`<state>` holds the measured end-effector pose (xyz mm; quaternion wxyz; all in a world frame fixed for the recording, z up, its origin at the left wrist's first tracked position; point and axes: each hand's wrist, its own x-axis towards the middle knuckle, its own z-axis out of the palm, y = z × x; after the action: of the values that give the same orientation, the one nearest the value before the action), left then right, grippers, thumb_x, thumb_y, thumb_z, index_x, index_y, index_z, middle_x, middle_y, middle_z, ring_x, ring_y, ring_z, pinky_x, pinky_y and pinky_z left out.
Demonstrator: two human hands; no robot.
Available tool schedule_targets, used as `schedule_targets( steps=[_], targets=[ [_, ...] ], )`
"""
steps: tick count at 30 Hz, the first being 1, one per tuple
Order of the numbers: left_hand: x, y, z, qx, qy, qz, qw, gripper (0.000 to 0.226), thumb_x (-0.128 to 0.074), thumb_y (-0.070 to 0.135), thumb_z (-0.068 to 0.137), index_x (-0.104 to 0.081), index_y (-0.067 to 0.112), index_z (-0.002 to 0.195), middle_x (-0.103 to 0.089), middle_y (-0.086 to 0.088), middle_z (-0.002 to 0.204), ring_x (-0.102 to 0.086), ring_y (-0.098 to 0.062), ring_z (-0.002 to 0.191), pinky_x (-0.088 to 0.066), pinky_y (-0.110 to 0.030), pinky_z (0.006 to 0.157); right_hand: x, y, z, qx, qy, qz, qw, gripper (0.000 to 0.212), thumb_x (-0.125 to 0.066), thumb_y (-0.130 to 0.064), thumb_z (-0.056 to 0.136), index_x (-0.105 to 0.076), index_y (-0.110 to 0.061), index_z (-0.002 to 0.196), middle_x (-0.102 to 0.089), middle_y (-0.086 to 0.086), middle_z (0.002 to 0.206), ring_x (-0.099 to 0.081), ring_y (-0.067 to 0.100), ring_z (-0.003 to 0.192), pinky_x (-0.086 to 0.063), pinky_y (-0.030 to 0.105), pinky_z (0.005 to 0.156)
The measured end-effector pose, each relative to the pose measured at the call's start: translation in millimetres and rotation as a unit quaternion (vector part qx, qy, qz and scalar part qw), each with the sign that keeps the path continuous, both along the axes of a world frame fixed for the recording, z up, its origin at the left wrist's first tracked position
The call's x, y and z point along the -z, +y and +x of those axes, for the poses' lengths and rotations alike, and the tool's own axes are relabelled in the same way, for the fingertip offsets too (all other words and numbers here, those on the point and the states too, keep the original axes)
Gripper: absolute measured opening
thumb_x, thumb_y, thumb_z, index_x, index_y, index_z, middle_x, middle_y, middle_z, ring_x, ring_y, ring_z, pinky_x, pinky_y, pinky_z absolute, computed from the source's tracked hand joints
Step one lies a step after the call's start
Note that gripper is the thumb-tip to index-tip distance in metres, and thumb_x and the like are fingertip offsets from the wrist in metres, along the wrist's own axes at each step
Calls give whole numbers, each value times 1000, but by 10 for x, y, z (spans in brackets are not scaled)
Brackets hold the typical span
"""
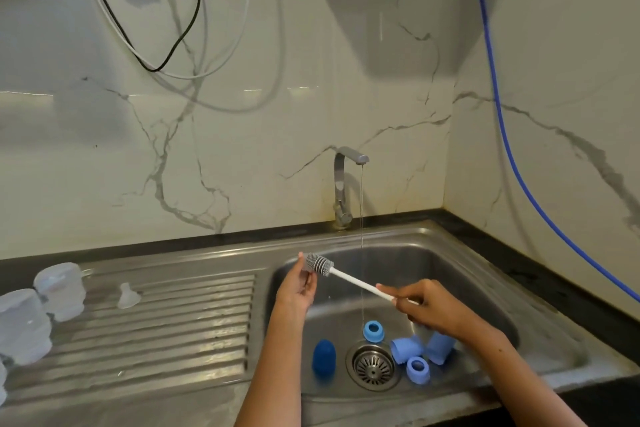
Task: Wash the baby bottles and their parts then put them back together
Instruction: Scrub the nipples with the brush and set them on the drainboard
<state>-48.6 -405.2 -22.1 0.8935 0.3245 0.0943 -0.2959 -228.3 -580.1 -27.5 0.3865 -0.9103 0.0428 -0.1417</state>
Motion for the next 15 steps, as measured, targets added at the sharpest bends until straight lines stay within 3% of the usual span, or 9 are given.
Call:
schedule_targets(
  steps=[4, 7, 9, 11, 12, 13, 15],
  targets=[
    [66, 45, 69, 30, 1, -7, 1000, 16, -64, 15, 88, -59, 0, 92, -65, -16, 96, -59, -29, 101, -46, -39, 96, -116, 18, -14, -27, 29, -22, 999, 39, -58, -15, 92, -60, -44, 118, -61, -16, 57, -47, 0, 50, -41, 17, 53],
    [55, 6, 97, 46, -32, -8, 998, 12, -60, 11, 90, -60, 0, 96, -65, -16, 98, -60, -27, 102, -47, -38, 93, -133, 30, 0, -12, 54, 34, 998, 32, -57, -22, 95, -62, -41, 120, -52, -11, 52, -43, 2, 46, -36, 19, 45],
    [36, -38, 103, 48, -56, -11, 997, 16, -59, 10, 91, -59, -1, 103, -63, -15, 94, -61, -25, 98, -55, -35, 85, -90, 75, -30, -17, 82, 125, 989, 28, -55, -31, 96, -63, -43, 120, -44, -9, 51, -36, 4, 42, -29, 18, 39],
    [25, -61, 102, 51, -80, -12, 995, 13, -58, 11, 92, -60, 0, 99, -62, -15, 94, -62, -25, 94, -58, -35, 73, -40, 198, -70, -16, 77, 138, 987, 28, -54, -35, 96, -62, -44, 121, -45, -5, 53, -35, 6, 44, -30, 19, 39],
    [25, -58, 107, 47, -88, 0, 995, 11, -58, 10, 92, -60, 0, 96, -62, -15, 94, -62, -25, 92, -57, -34, 73, -32, 229, -67, -1, 55, 60, 997, 31, -52, -33, 97, -59, -44, 126, -47, -4, 57, -38, 8, 47, -34, 22, 44],
    [29, -54, 116, 39, -94, 22, 994, 9, -58, 10, 92, -59, 1, 94, -61, -15, 94, -61, -25, 90, -56, -35, 77, -32, 238, -43, 25, 37, -78, 996, 36, -49, -30, 99, -52, -44, 132, -49, -3, 61, -42, 10, 53, -36, 26, 50],
    [60, -48, 130, 10, -108, 75, 991, 7, -60, 9, 91, -57, 3, 91, -61, -14, 93, -61, -23, 84, -56, -31, 78, -48, 279, 11, 73, 43, -355, 931, 45, -40, -28, 101, -35, -44, 143, -50, 0, 67, -46, 15, 60, -37, 31, 59]
  ],
)
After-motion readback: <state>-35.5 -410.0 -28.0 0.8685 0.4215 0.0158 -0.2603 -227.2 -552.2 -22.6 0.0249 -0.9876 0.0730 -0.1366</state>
